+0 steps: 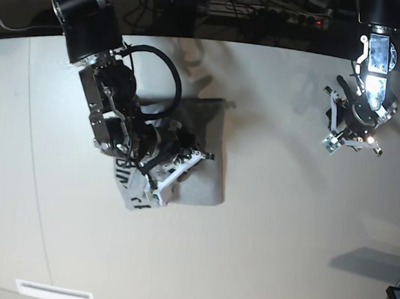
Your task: Fold the T-shirt properly
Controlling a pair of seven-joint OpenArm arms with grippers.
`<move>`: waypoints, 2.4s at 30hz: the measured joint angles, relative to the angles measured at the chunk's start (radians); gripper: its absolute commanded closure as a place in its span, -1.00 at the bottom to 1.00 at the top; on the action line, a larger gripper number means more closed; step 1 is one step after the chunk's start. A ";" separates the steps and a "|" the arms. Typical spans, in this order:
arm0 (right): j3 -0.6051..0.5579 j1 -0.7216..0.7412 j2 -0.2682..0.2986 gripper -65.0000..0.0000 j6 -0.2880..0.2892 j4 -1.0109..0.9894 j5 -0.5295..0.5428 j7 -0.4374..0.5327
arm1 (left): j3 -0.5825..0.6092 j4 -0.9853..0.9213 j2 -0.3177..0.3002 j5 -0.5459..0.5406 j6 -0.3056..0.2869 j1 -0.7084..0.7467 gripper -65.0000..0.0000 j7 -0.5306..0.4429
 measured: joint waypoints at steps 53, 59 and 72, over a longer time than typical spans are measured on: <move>-0.724 0.071 -0.102 0.94 -0.189 -0.164 -1.183 -0.045 | 0.013 0.049 0.037 0.003 -0.006 0.016 0.28 0.011; -0.731 0.074 -0.102 0.92 -0.188 -0.164 -1.203 -0.046 | 0.013 0.049 0.037 0.003 -0.006 0.014 0.28 0.011; -0.857 0.077 -0.102 0.29 -0.185 -0.164 -1.200 -0.042 | 0.013 0.048 0.037 0.003 -0.006 0.014 0.28 0.011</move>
